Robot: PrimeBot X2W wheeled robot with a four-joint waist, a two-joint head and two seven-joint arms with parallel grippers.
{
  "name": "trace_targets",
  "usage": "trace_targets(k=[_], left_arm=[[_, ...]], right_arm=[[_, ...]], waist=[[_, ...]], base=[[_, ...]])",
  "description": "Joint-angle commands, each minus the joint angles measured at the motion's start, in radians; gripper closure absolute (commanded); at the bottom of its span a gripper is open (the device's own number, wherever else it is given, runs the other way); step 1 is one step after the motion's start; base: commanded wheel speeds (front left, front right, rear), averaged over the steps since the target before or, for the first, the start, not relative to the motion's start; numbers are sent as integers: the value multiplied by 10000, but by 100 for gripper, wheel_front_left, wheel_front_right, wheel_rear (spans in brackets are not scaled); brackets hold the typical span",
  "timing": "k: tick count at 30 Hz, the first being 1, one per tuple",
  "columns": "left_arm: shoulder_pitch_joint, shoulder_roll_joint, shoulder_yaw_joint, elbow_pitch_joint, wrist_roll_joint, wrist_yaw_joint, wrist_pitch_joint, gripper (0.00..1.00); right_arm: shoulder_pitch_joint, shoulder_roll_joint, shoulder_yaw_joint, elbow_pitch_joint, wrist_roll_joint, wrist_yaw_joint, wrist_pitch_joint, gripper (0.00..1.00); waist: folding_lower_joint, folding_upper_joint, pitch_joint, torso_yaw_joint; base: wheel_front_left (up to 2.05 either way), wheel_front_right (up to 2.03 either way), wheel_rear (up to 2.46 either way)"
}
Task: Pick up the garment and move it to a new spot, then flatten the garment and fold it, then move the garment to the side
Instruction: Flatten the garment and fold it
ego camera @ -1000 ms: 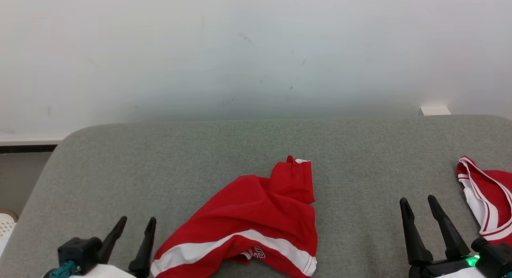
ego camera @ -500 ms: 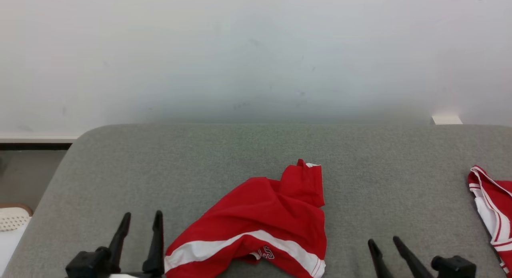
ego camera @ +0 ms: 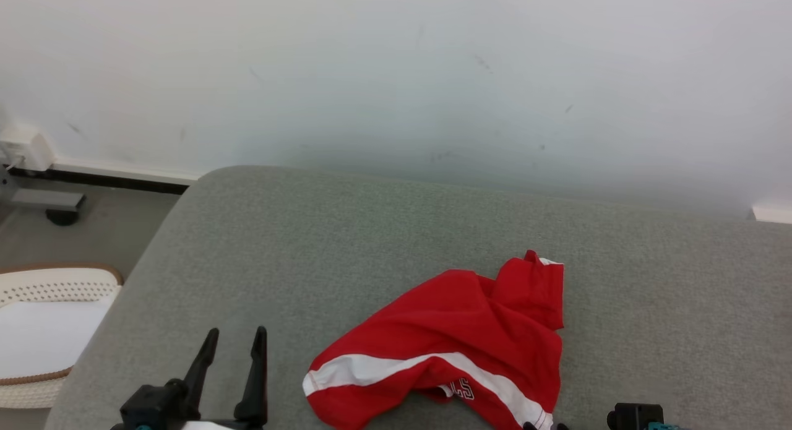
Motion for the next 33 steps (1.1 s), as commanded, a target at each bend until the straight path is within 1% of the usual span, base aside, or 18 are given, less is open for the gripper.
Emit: trace_targets(k=[1, 6, 7, 9, 10, 15, 17, 23, 26, 28, 33], left_arm=[[-93, -26, 24, 66, 73, -34, -41, 0], [-34, -72, 76, 131, 62, -60, -54, 0], [-17, -78, 91, 145, 58, -66, -56, 0], [7, -99, 123, 180, 33, -75, -59, 0], [26, -107, 136, 199, 22, -84, -60, 0], [36, -183, 176, 289, -37, -127, -55, 0], [4, -201, 208, 319, -43, -163, -53, 0], [-48, -297, 264, 372, 68, -247, -51, 0], [-48, -331, 272, 401, 105, -277, -51, 0], [-11, -366, 249, 410, 132, -303, -52, 0], [-15, -425, 206, 518, 94, -370, -52, 0]], right_arm=[[-173, -4, -42, 279, 145, -19, 143, 0], [-374, 111, -175, 1126, 41, -25, 343, 0], [-412, 126, -162, 1195, 49, -25, 326, 41], [-469, 145, -131, 1254, -35, -25, 177, 87], [-501, 150, -122, 1254, -51, -25, 94, 100], [-687, 147, -104, 974, -147, -20, -274, 100], [-739, 47, -126, 749, -175, -20, -390, 100], [-674, -656, -300, -88, -359, -20, -621, 100], [-548, -938, -426, -374, -414, -20, -649, 100], [-383, -1197, -584, -611, -479, -20, -533, 100], [-89, -1503, -888, -904, -637, -20, -74, 100]], waist=[[0, 0, 47, 264], [0, 0, 88, 497], [0, 0, 95, 510], [0, 0, 112, 496], [0, 0, 116, 463], [0, 0, 129, 96], [0, 0, 133, -86], [0, 0, 129, -566], [0, 0, 127, -671], [0, 0, 122, -763], [0, 0, 147, -890]], base=[[0, 0, 0], [0, 0, 0], [0, 0, 0], [0, 0, 0], [0, 0, 0], [0, 0, 0], [0, 0, 0], [0, 0, 0], [0, 0, 0], [0, 0, 0], [0, 0, 0]])
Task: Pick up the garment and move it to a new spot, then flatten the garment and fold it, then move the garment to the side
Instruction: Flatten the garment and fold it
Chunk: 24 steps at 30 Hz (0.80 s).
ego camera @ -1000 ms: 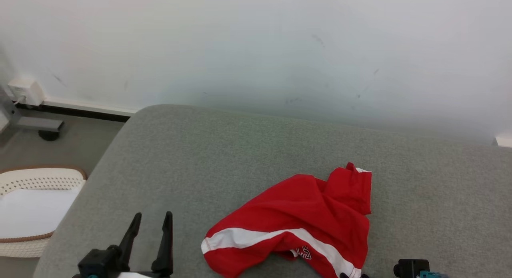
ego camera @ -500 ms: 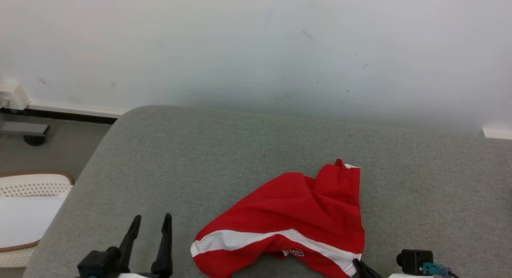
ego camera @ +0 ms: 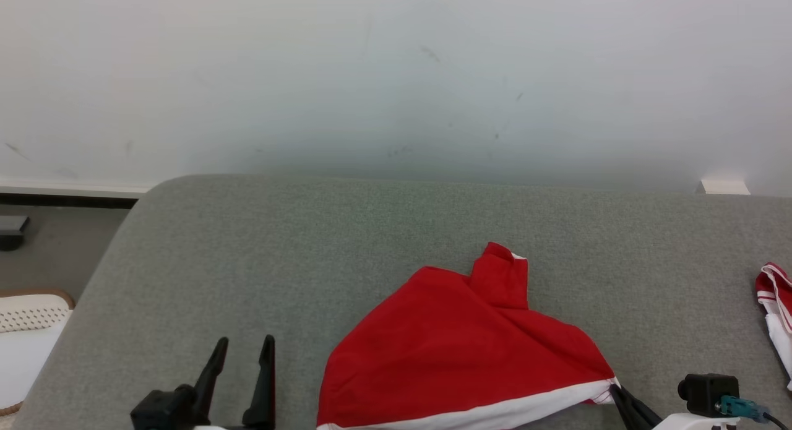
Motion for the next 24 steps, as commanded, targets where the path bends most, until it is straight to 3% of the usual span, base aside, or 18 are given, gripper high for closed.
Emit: trace_targets(k=[1, 2, 3, 11, 24], left_arm=[[-25, 17, 24, 36, 3, -41, 1, 0], [-48, -2, 16, 61, 6, -46, 1, 0], [-68, -17, 15, 86, 11, -64, 1, 0], [-67, -149, 155, 36, 91, -86, 1, 0], [211, -607, 802, -325, 576, -239, 1, 0]], right_arm=[[93, -42, -44, -46, -108, -22, 59, 91], [136, -14, -69, -43, -159, -22, 110, 53], [161, 0, -104, -11, -236, -22, 156, 0], [106, -35, -408, -350, -682, -22, -142, 0], [511, 197, -1730, -2529, -1691, -22, -2966, 0]], waist=[[0, 0, 10, -19], [0, 0, 15, -34], [0, 0, 19, -47], [0, 0, -19, -308], [0, 0, -327, -868]], base=[[0, 0, 0], [0, 0, 0], [0, 0, 0], [0, 0, 0], [0, 0, 0]])
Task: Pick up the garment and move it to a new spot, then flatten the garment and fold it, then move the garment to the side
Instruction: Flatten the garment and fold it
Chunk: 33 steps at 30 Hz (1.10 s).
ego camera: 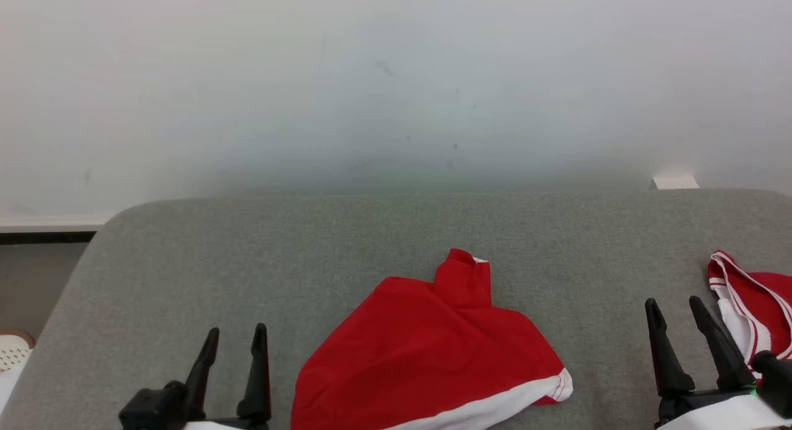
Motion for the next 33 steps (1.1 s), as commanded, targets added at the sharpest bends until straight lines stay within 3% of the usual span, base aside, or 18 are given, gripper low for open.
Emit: trace_targets(k=[1, 17, 30, 33], left_arm=[[150, -21, 67, -33, 200, -30, 0, 0], [529, -583, 960, 239, 1123, -602, 0, 0], [404, -830, 1243, 386, 1504, -1002, 0, 0], [440, -856, 1115, 487, 1300, -1188, 0, 0]], right_arm=[[138, 5, -56, -168, -137, -22, -132, 0], [893, 250, 109, -1102, -806, -22, -790, 0], [988, 290, 37, -848, -712, -23, -786, 0], [1050, 354, 199, -309, -340, -23, -198, 0]], waist=[[0, 0, -63, -75], [0, 0, -58, -270], [0, 0, 4, -142], [0, 0, 4, -42]], base=[[0, 0, 0], [0, 0, 0], [0, 0, 0], [0, 0, 0]])
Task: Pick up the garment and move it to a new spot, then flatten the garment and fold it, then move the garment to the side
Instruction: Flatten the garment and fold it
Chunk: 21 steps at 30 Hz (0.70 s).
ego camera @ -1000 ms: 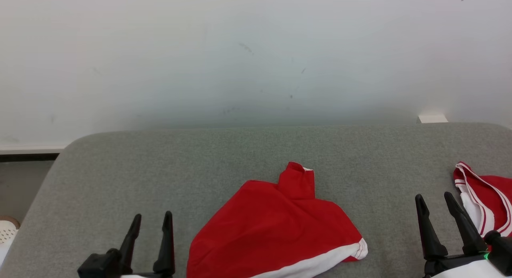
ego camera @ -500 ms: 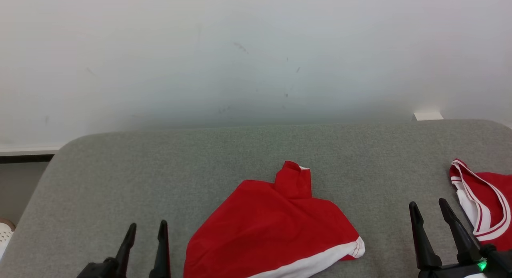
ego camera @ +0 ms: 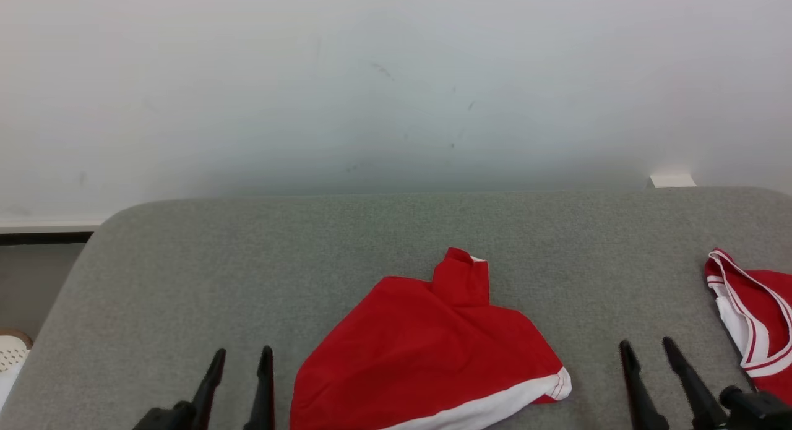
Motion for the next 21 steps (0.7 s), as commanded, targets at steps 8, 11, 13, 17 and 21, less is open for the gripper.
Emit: trace_targets(k=[8, 11, 13, 17, 21], left_arm=[[-24, 181, -681, 411, -516, -395, 1693, 0], [80, 240, -898, 494, -765, -471, 2375, 0], [142, 227, -996, 567, -901, -520, 2640, 0], [140, 308, -1520, 693, -1123, -619, 3533, 0], [11, 341, -1944, 906, -1505, -664, 4222, 0]], right_arm=[[-648, 91, 575, 2112, 902, -19, 1916, 0], [-1015, 143, 727, 2789, 1105, -19, 2265, 0], [-1125, 158, 752, 2994, 1169, -19, 2319, 0], [-1615, 279, 663, 3931, 1392, -20, 2752, 0], [-2039, 380, 724, 4654, 1409, -20, 3127, 0]], waist=[[0, -1, 101, 748], [0, -1, 188, 999], [0, -1, 216, 1068], [0, -1, 365, 1264], [0, -1, 501, 1336]], base=[[0, 0, 0], [0, 0, 0], [0, 0, 0], [0, 0, 0], [0, 0, 0]])
